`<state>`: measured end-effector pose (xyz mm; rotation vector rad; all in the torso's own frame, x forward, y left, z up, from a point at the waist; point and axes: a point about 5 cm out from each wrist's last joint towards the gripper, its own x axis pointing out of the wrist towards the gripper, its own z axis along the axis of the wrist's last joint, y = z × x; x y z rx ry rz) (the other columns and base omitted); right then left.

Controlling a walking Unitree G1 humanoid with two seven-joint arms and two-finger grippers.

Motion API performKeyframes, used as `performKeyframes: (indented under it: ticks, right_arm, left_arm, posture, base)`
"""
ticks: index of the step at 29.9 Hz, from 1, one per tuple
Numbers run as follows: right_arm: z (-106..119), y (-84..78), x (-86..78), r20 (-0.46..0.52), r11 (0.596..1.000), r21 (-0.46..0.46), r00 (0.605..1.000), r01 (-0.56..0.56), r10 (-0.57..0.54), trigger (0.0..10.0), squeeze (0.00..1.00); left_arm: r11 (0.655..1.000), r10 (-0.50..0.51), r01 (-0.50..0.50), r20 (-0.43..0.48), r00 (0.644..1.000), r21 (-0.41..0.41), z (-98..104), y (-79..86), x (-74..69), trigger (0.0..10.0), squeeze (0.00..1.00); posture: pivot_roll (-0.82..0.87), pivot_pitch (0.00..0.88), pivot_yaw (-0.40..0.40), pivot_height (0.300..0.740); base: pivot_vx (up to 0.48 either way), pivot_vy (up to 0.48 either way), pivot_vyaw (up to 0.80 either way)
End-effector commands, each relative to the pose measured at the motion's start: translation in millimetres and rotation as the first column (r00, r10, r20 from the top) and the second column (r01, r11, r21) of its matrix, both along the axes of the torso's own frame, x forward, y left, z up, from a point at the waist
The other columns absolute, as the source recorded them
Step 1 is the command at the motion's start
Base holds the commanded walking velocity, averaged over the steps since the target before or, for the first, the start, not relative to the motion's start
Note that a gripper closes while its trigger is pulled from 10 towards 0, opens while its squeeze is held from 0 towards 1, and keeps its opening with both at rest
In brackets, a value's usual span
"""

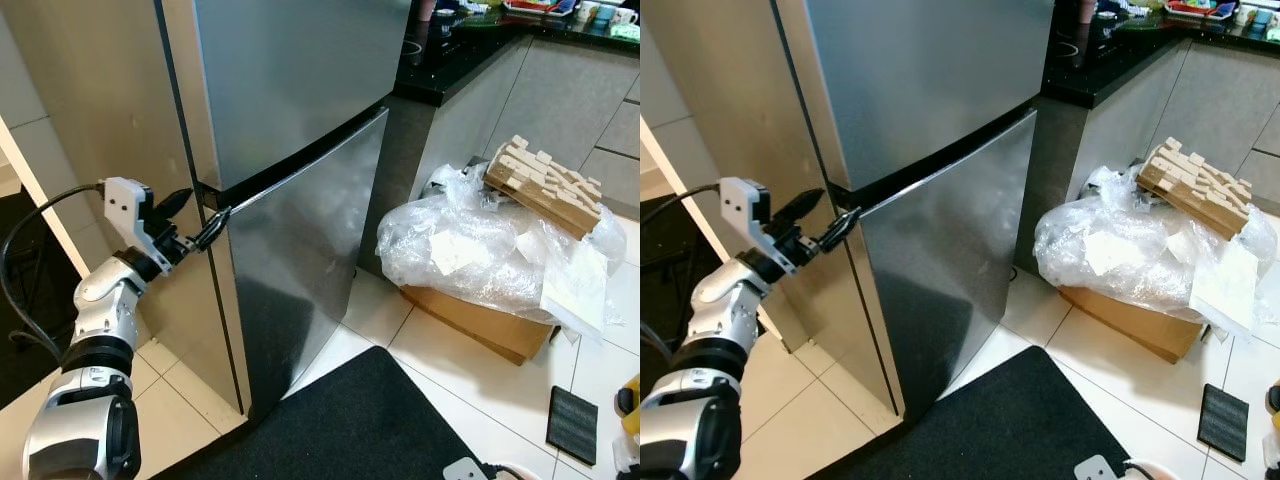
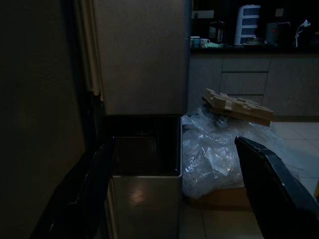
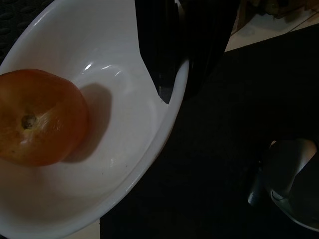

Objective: Restocking fridge

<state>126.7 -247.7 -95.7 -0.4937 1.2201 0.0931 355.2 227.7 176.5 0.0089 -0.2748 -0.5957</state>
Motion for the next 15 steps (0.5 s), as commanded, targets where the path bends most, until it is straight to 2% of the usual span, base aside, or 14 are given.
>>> performKeyframes:
  ticks: [1,4,7,10,15]
  right_arm:
    - [1,-0.7,2.3,0.018,1.000,-0.005,1.000,0.011,-0.011,10.0,0.00]
    - [1,-0.2,1.2,0.015,1.000,-0.003,1.000,0.012,-0.012,10.0,0.00]
    - [1,-0.2,1.2,0.015,1.000,-0.003,1.000,0.013,-0.013,10.0,0.00]
    - [0,0.1,1.0,0.016,1.000,-0.003,1.000,0.012,-0.012,10.0,0.00]
    - [0,-0.1,0.9,0.016,1.000,-0.004,1.000,0.012,-0.012,10.0,0.00]
  left_arm:
    - [0.999,-0.012,0.013,-0.031,0.999,0.036,-5,-7.3,2.6,10.0,0.00]
    - [0.996,0.043,-0.037,-0.077,0.996,0.076,-17,-7.1,2.9,10.0,0.00]
    - [0.996,0.050,-0.043,-0.081,0.995,0.080,-18,-7.4,2.9,10.0,0.00]
    - [0.991,0.103,-0.095,-0.086,0.991,0.097,-22,-7.3,3.6,10.0,0.00]
    - [0.987,0.154,-0.148,-0.102,0.983,0.061,-26,-8.4,5.8,10.0,0.00]
  posture:
    - [0.04,0.000,0.001,0.740]
    - [0.04,0.000,0.003,0.740]
    - [0.04,0.000,0.003,0.740]
    - [0.04,0.000,0.007,0.740]
    - [0.04,0.000,0.008,0.740]
  base:
    - [0.000,0.000,0.00]
    - [0.000,0.000,0.00]
    - [0.000,0.000,0.00]
    - [0.000,0.000,0.00]
    - [0.000,0.000,0.00]
